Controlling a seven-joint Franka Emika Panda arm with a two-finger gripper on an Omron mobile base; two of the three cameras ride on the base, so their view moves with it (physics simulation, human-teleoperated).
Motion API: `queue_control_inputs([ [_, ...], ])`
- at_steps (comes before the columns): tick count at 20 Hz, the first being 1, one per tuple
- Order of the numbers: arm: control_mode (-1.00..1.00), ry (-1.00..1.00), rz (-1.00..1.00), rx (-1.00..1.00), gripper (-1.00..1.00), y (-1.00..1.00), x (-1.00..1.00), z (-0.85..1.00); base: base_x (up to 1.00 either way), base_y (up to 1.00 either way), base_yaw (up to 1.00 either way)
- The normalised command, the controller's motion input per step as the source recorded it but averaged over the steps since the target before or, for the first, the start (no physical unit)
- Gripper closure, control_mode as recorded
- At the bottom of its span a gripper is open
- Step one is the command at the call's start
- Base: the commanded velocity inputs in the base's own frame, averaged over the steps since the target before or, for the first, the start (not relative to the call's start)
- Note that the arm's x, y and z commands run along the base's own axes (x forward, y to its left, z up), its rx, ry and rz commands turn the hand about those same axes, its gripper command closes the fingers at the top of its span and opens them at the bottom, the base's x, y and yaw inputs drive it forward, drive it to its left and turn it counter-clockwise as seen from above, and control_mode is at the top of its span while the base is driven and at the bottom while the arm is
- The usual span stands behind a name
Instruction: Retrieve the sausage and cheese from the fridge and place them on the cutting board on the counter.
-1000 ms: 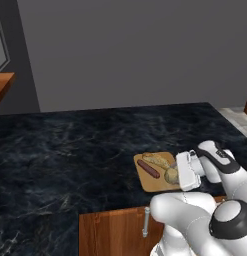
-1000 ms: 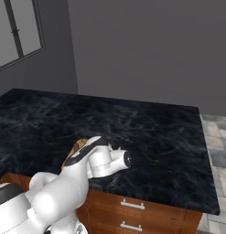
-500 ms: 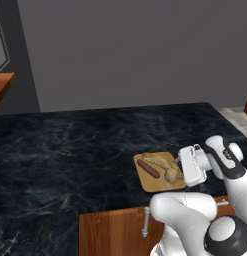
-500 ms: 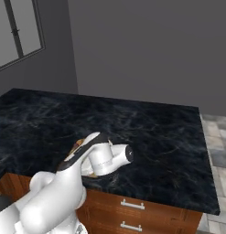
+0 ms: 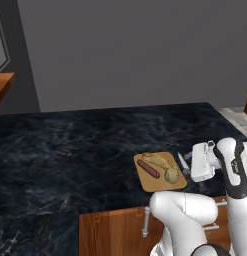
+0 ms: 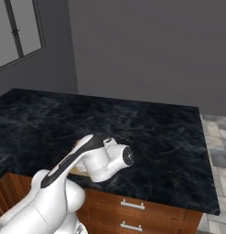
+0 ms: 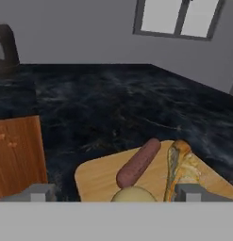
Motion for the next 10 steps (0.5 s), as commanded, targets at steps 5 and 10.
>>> queue_control_inputs([
  [5, -1.00, 0.09, -0.34, -0.09, -1.00, -0.03, -0.32, 0.35, 0.00, 0.00, 0.00],
  [10, -1.00, 0.34, -0.17, -0.13, -1.00, 0.00, -0.25, 0.46, 0.00, 0.00, 0.00],
])
